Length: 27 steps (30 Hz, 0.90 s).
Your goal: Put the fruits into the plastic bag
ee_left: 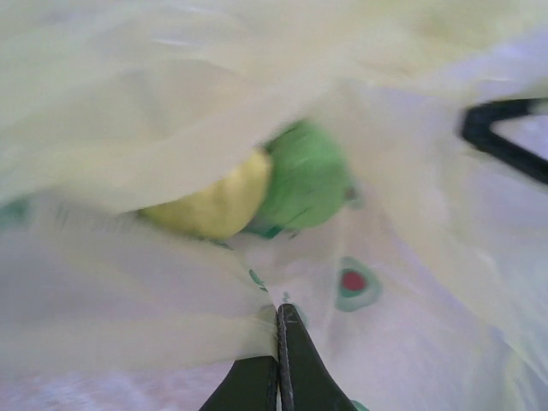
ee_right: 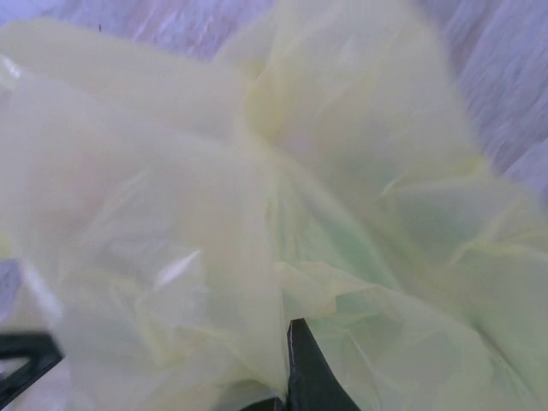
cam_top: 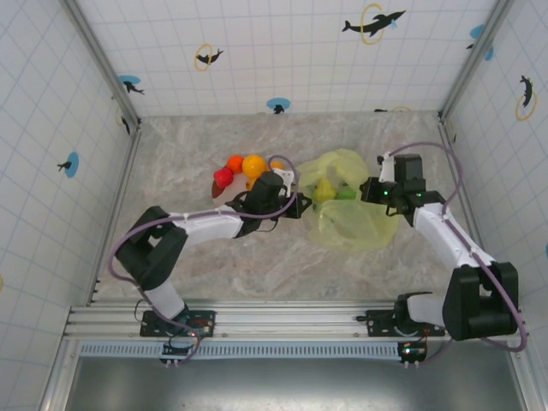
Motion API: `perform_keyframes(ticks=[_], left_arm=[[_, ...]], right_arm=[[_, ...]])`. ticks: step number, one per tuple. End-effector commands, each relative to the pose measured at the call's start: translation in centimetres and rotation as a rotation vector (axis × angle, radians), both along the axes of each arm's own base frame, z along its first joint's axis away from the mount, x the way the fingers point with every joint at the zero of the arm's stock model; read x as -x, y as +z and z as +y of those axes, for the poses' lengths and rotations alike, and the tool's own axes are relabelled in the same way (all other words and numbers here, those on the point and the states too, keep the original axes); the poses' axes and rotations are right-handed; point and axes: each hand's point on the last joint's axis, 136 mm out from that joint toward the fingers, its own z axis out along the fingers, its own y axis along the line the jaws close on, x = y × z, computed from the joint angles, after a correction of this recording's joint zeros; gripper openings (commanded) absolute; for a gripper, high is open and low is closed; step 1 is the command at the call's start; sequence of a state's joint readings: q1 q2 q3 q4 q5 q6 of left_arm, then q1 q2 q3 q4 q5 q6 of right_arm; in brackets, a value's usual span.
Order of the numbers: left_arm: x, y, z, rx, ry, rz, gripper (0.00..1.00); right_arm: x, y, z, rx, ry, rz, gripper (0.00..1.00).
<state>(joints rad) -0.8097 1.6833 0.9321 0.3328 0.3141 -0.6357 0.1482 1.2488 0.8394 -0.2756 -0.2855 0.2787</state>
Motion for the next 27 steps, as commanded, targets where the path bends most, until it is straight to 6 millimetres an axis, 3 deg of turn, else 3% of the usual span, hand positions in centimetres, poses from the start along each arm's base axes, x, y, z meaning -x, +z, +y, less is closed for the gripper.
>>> perform_keyframes(ticks=[1,7,15,19,24,27], left_arm=[[2.5,4.8,-1.5,0.138,-0.119,-0.027,0.0],[2.8,5.4,-0.3,0.138,-0.086,-0.064,0.0],[1.7,-0.3,2.1,-0.053,0.018,-0.052,0.0],[1.8,-2.2,2.9,-0.103,0.036,-0.029,0.14],[2.6,-0.8,4.5,-0.124,0.035,-0.085,0.46],[2.7,-0.1,6.7,-0.173,0.07,-0.124,0.61]], right_arm=[[-0.2,3.0,-2.2,0.127,-0.044,-0.068,0.0],[-0.2,4.1,-2.8,0.158,-0.065,-0.089,0.0],[0.3,0.9,-0.9,0.074,-0.021,-0.052,0.0],[0.7,-0.3,0.5,0.002,0.0,-0.054,0.0],[0.8,-0.6,1.8,-0.049,0.024,-0.065,0.0],[0.5,-0.2,2.2,-0.058,0.031,-0.075,0.0]])
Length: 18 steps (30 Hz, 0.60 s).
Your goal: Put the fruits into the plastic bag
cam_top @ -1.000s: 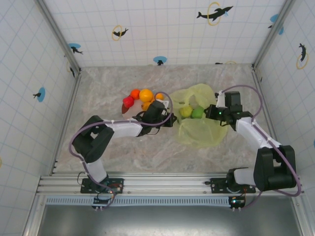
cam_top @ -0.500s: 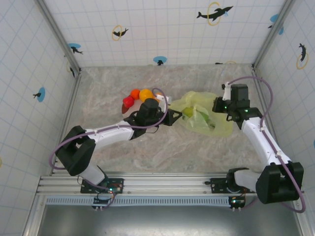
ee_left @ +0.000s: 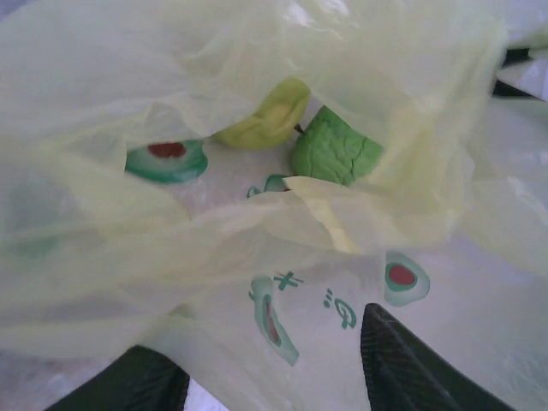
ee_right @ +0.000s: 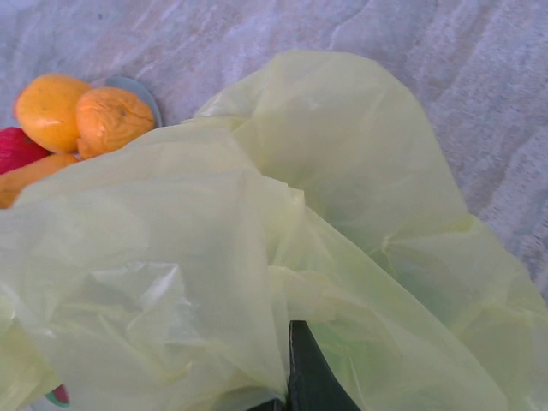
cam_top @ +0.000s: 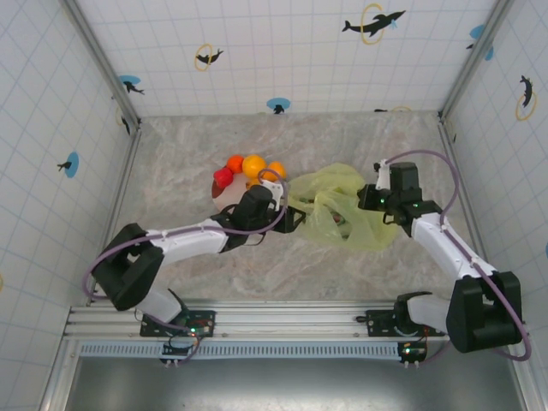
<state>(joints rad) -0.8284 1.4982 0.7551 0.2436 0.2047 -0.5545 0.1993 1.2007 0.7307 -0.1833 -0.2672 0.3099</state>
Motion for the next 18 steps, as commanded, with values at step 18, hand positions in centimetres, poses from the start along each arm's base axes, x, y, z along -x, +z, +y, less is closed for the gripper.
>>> perform_keyframes(ticks=[18], left_arm=[[-9.3,0.3,13.7,-0.234,0.456,-0.041,0.98]], right_arm=[[-2.2,1.9,1.9,-0.061,0.044,-0.095,0.0]])
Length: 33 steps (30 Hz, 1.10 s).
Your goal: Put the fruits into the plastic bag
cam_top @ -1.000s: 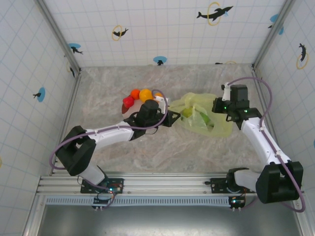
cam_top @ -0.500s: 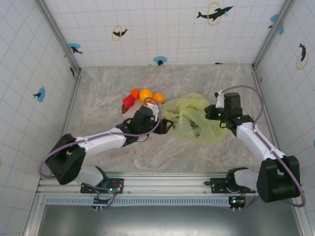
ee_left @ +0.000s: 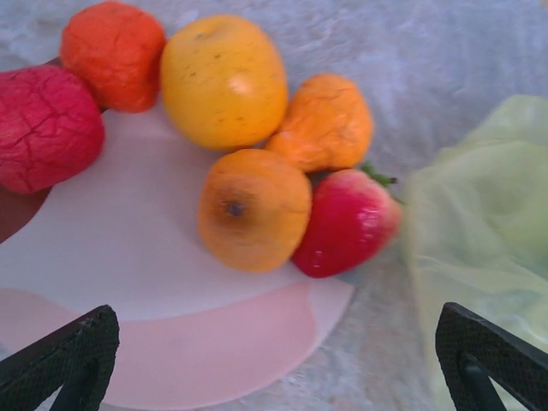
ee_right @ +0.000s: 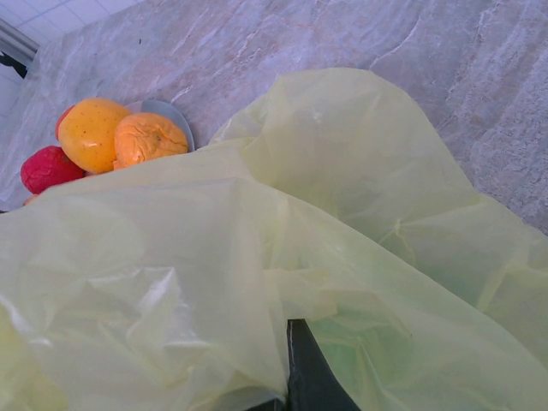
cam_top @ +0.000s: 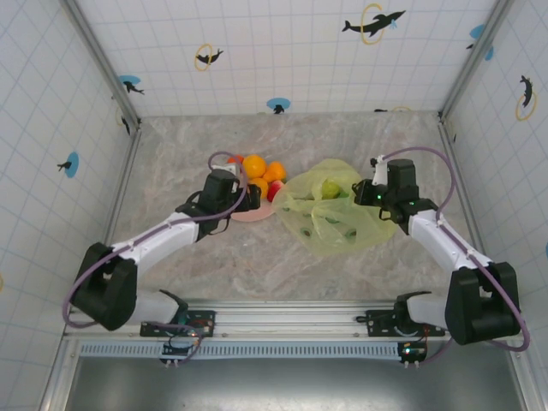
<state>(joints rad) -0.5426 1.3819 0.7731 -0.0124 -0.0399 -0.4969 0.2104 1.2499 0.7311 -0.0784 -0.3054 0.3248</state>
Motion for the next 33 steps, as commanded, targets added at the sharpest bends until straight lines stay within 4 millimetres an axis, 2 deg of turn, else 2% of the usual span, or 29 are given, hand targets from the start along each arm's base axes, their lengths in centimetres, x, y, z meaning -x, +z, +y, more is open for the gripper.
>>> perform_keyframes(ticks=[1,8,11,12,15,26,33], left_arm=[[-1.9,0.0,-0.5,-0.007,0.006,-0.002,0.98],[-5.3,-3.0,-1.8,-0.033,0.011,0.051,0.98],[-5.9,-4.6,-2.1,-0.026,0.004,0.074,0.98],[-6.8,-3.8,-2.7,-0.01,0.0,0.053,0.98],[-7.6,-4.6,-3.1,-0.008,-0.006,0.072,0.94],[-7.8,-6.7,-3.2,-0.002,-0.009,0.109,0.84],[-7.6,-7.2,-2.8,-0.009,-0.007,0.12,0.76]], right_arm=[[-0.9,1.4,0.5,-0.012,0.011,-0.051,0.0],[-0.7,1.1,0.4,0.0,0.017,-0.044,0.0],[-0.5,0.9,0.3,0.0,0.018,-0.042,0.0],[-0.5,0.8,0.3,0.001,0.018,-0.039,0.0],[-0.3,0.6,0.2,0.003,0.015,-0.035,0.0],[-0.1,0.1,0.1,0.005,0.011,-0.025,0.0],[0.0,0.0,0.1,0.003,0.009,-0.022,0.0]])
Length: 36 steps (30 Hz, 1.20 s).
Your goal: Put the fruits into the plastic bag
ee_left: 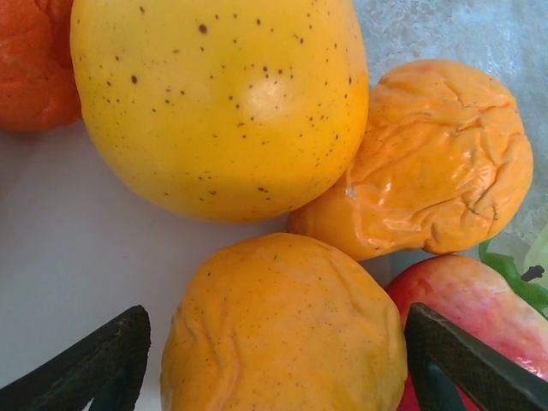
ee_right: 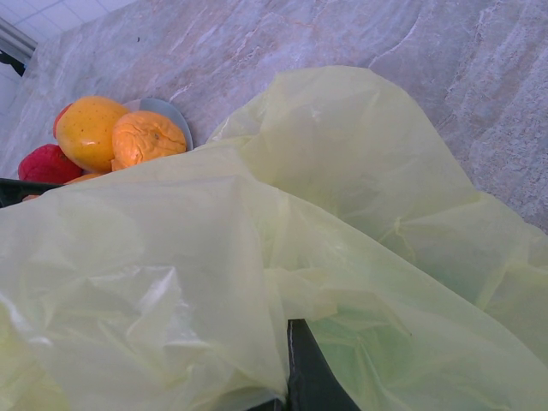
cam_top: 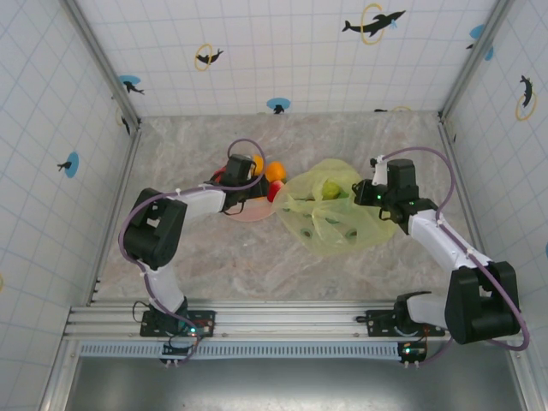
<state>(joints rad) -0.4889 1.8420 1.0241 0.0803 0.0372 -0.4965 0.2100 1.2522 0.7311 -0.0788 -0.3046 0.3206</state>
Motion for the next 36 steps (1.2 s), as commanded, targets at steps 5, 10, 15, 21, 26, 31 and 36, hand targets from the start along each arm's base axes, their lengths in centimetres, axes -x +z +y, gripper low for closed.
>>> perform_keyframes(ticks=[5,10,15,21,26,31,36], left_arm=[[-0.1,1.0,0.7,0.021,0.012,-0.029,0.64],[1.5,2.9,2.0,0.031,0.041,-0.071,0.6],[4.3,6.4,2.6,0.105,0.019,-0.135,0.57],[11.3,10.5,-2.1,0.264,-0.223,-0.203,0.57],[16.8,12.1,-8.9,0.281,-0.505,-0.248,0.57],[17.7,10.3,-12.9,0.279,-0.615,-0.184,0.54],[17.4,8.8,-15.9,0.27,-0.688,-0.154,0.54]], right_arm=[[0.0,0.1,0.2,-0.001,0.007,-0.023,0.0],[0.0,0.3,0.2,-0.004,0.006,-0.025,0.0],[-0.2,0.5,0.3,-0.005,0.005,-0.031,0.0],[-0.6,0.4,0.4,-0.009,-0.001,-0.027,0.0],[-0.8,0.8,0.8,-0.016,0.004,-0.03,0.0],[-0.8,1.2,1.0,-0.018,0.008,-0.035,0.0],[-0.7,1.2,1.2,-0.034,0.006,-0.026,0.0]])
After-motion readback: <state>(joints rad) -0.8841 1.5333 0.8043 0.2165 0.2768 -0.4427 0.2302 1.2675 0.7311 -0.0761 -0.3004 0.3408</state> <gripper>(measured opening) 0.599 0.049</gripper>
